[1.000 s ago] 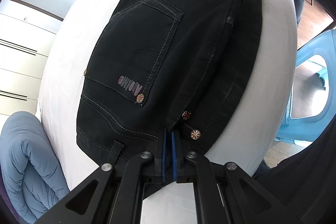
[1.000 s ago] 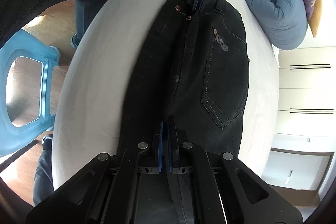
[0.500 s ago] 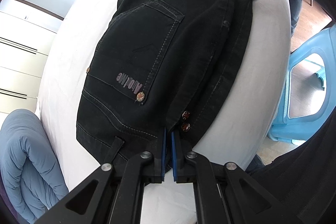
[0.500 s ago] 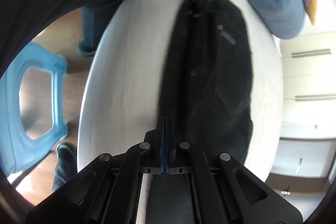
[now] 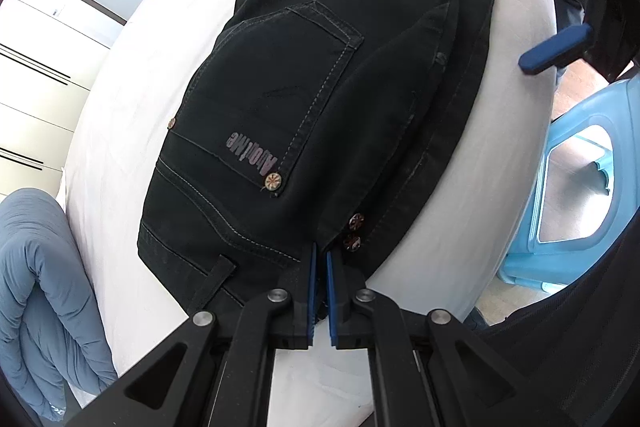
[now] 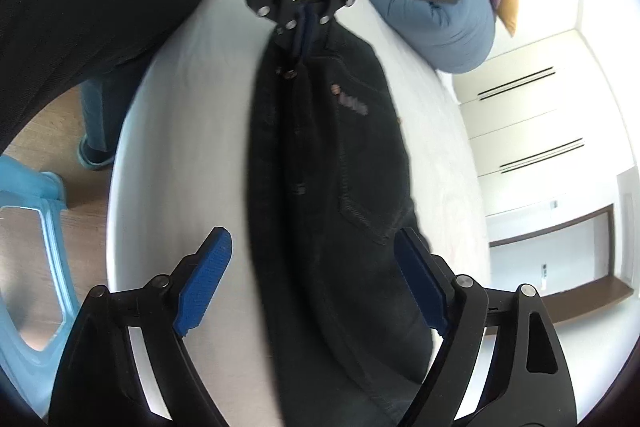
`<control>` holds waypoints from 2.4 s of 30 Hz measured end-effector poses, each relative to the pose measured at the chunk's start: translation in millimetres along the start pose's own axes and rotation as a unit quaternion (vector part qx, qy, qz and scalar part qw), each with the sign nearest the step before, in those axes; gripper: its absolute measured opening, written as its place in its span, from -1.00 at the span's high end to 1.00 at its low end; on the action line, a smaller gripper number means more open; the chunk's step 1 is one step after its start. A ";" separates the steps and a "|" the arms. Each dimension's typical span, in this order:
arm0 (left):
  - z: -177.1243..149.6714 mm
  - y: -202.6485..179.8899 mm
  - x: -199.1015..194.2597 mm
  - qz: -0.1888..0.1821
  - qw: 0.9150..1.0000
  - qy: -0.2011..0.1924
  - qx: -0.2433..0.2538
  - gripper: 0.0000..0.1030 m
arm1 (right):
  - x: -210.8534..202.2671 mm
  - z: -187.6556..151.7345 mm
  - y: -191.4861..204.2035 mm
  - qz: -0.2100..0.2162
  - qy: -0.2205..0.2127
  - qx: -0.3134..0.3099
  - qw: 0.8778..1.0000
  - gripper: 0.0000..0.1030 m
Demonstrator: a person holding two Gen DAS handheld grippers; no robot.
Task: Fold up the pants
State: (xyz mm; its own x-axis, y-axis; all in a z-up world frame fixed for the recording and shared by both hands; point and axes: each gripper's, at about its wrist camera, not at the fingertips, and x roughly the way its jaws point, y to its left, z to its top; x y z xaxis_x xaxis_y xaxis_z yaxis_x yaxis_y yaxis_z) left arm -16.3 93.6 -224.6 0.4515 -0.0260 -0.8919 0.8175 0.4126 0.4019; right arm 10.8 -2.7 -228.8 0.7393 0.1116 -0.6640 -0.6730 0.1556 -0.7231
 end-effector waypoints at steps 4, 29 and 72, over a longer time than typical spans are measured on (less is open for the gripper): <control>-1.3 5.8 -3.0 -0.008 1.000 -0.004 -0.014 0.92 | 13.0 -2.1 -3.9 0.003 0.032 0.030 0.999 0.40; -9.9 -1.4 -9.9 -0.015 1.000 0.000 0.003 0.91 | 23.0 -2.8 -2.6 0.019 0.066 0.034 0.997 0.93; 83.2 54.9 2.4 -0.030 0.940 -0.020 -0.338 -0.23 | -18.0 -152.9 -81.4 0.034 0.096 0.514 0.852 -0.89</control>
State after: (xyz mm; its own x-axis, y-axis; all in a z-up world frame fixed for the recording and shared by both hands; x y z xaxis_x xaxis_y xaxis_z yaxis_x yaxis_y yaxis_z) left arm 59.4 40.5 -187.5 0.4357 -0.0966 -0.8949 0.4333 0.8939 0.1145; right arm 48.9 -167.4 -187.1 0.6157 0.0075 -0.7880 -0.2652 0.9436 -0.1983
